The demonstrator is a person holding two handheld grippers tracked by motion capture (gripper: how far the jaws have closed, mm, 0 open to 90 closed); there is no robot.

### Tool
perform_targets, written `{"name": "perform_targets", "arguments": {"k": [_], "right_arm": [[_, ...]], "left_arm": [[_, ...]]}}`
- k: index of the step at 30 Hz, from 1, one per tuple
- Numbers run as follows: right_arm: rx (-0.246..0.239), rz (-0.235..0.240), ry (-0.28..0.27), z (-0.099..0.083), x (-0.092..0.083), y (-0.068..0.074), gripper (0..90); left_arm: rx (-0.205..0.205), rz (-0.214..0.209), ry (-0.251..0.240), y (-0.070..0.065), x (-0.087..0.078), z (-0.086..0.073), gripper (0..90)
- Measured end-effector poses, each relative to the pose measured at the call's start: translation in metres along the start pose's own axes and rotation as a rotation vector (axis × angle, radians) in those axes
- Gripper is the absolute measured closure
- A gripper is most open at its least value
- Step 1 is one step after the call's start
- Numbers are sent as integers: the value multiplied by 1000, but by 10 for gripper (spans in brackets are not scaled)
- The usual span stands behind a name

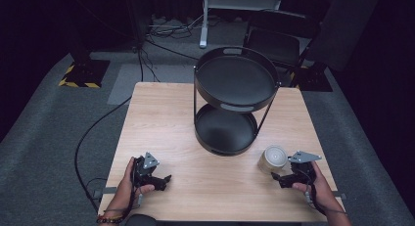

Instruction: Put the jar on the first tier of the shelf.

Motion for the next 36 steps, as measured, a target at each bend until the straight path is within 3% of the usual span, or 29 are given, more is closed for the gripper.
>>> {"name": "perform_targets", "arguments": {"k": [14, 28, 36], "right_arm": [[5, 25, -1, 10, 15, 5, 31], [42, 50, -26, 19, 29, 7, 80], [32, 37, -33, 19, 31, 7, 90]], "left_arm": [[0, -1, 0, 0, 0, 0, 1], [0, 0, 0, 0, 0, 0, 1], [0, -1, 0, 0, 0, 0, 1]]}}
Point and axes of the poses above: each handheld gripper's, and its own axes: x roughly forward along the jaws, z roughly out of its top, y roughly to its left, the point moved 7 cm from there along x, roughly forward along the jaws, and after that the axes turned 8 degrees about -y, right-handed, at the moved point
